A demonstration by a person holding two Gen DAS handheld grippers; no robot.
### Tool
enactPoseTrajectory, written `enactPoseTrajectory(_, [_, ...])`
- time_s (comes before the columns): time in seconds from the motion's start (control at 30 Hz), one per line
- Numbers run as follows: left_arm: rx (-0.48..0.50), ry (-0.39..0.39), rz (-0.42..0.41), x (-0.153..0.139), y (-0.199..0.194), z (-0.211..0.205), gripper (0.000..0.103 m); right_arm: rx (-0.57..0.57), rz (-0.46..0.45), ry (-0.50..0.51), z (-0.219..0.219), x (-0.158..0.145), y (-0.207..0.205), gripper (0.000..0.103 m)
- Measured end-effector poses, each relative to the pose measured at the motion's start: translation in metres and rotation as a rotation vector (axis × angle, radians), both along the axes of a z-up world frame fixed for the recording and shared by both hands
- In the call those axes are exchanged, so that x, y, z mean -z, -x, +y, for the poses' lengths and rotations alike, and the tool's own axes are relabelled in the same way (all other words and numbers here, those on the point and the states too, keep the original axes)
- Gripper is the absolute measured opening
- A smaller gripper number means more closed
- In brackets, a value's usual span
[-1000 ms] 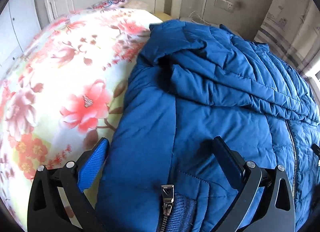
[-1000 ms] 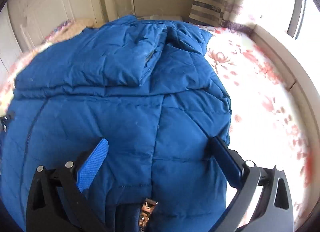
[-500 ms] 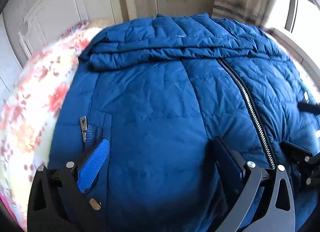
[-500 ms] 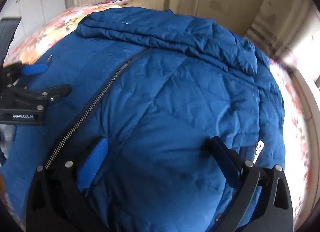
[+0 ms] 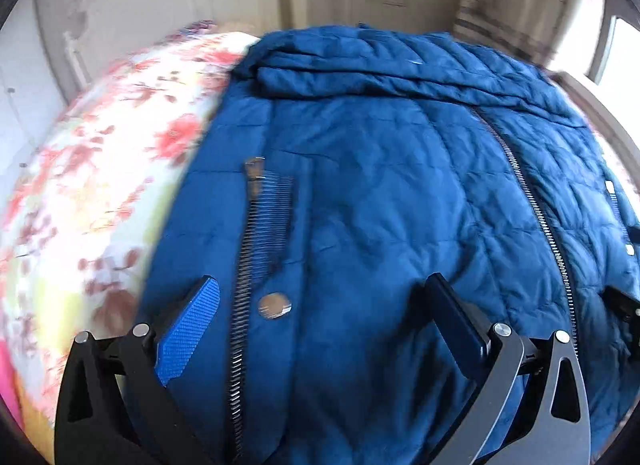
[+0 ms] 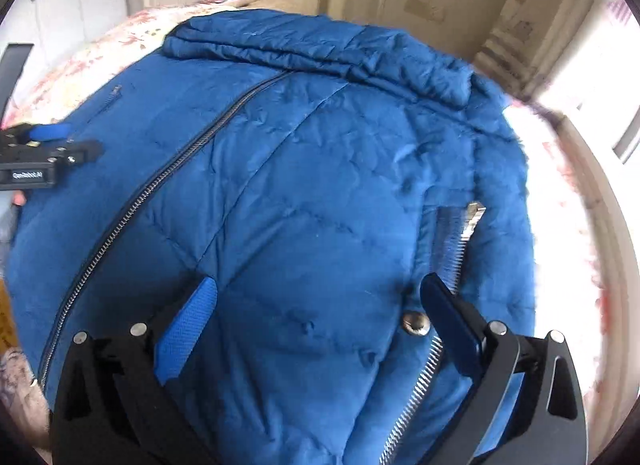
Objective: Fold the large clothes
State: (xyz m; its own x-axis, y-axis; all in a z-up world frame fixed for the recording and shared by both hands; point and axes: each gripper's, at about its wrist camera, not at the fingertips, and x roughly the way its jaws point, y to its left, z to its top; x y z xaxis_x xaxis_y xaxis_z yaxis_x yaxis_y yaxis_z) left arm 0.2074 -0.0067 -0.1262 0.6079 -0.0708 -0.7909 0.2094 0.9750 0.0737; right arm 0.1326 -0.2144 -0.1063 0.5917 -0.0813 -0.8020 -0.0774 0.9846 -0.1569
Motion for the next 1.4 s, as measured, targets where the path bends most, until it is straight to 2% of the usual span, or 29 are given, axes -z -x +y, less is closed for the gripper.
enactPoseTrajectory(0.1, [0.072,0.063,-0.039,-0.015,0.032,-0.008,0.098,-0.088,-0.069,-0.004,0.021,-0.016,0.020,0.100])
enactPoseTrajectory(0.17, [0.148,0.066,-0.064,-0.016,0.058,-0.020,0.098,-0.142,-0.070,-0.009,0.035,-0.017,0.031,0.100])
enactPoseTrajectory(0.2, [0.183,0.046,-0.065,-0.012,0.064,-0.027,0.098,-0.182,-0.042,0.010,0.045,-0.008,0.035,0.100])
enactPoseTrajectory(0.27, [0.216,-0.055,-0.043,0.009,0.075,-0.041,0.099,-0.200,-0.010,0.045,0.052,0.011,0.035,0.100])
enactPoseTrajectory(0.3, [0.213,-0.055,-0.066,0.018,0.078,-0.041,0.099,-0.189,-0.034,0.001,0.046,0.013,0.036,0.101])
enactPoseTrajectory(0.33, [0.211,-0.019,-0.082,0.019,0.080,-0.036,0.099,-0.175,-0.019,-0.055,0.039,0.015,0.034,0.101])
enactPoseTrajectory(0.37, [0.213,0.001,-0.068,0.019,0.080,-0.032,0.099,-0.173,-0.011,-0.089,0.033,0.016,0.034,0.101])
enactPoseTrajectory(0.43, [0.205,0.009,-0.050,0.014,0.081,-0.027,0.099,-0.173,0.001,-0.083,0.031,0.012,0.034,0.100])
enactPoseTrajectory(0.57, [0.148,0.072,-0.080,0.000,0.096,0.006,0.099,-0.150,-0.072,-0.060,0.016,-0.010,0.054,0.100])
enactPoseTrajectory(0.67, [0.120,0.058,-0.057,0.019,0.093,0.027,0.099,-0.180,-0.072,-0.084,0.009,-0.006,0.068,0.100])
enactPoseTrajectory(0.73, [0.130,0.062,-0.095,0.020,0.097,0.031,0.099,-0.179,-0.046,-0.088,0.004,0.016,0.068,0.101])
enactPoseTrajectory(0.8, [0.121,0.039,-0.091,0.018,0.096,0.027,0.099,-0.171,-0.103,-0.102,0.003,0.019,0.076,0.101])
enactPoseTrajectory(0.87, [0.098,0.028,-0.080,0.012,0.097,0.025,0.099,-0.143,-0.083,-0.086,0.004,0.013,0.077,0.100])
enactPoseTrajectory(0.93, [0.101,0.039,-0.105,0.003,0.106,0.024,0.098,-0.116,-0.095,-0.052,0.010,0.005,0.082,0.100])
enactPoseTrajectory(1.0, [0.127,0.034,-0.131,-0.003,0.116,0.018,0.098,-0.151,-0.169,-0.049,0.024,-0.004,0.098,0.100])
enactPoseTrajectory(1.1, [0.166,-0.042,-0.108,0.011,0.122,0.004,0.099,-0.225,-0.136,-0.072,0.042,0.013,0.108,0.100])
enactPoseTrajectory(1.13, [0.158,-0.044,-0.102,0.018,0.120,0.004,0.099,-0.220,-0.164,-0.060,0.043,0.021,0.112,0.101])
enactPoseTrajectory(1.17, [0.152,-0.021,-0.111,0.018,0.121,0.006,0.099,-0.209,-0.183,-0.111,0.037,0.024,0.113,0.101])
enactPoseTrajectory(1.23, [0.160,-0.024,-0.111,0.019,0.122,0.006,0.099,-0.197,-0.173,-0.174,0.028,0.025,0.111,0.101])
enactPoseTrajectory(1.4, [0.162,-0.018,-0.121,0.020,0.123,0.008,0.099,-0.184,-0.165,-0.146,0.031,0.026,0.105,0.101])
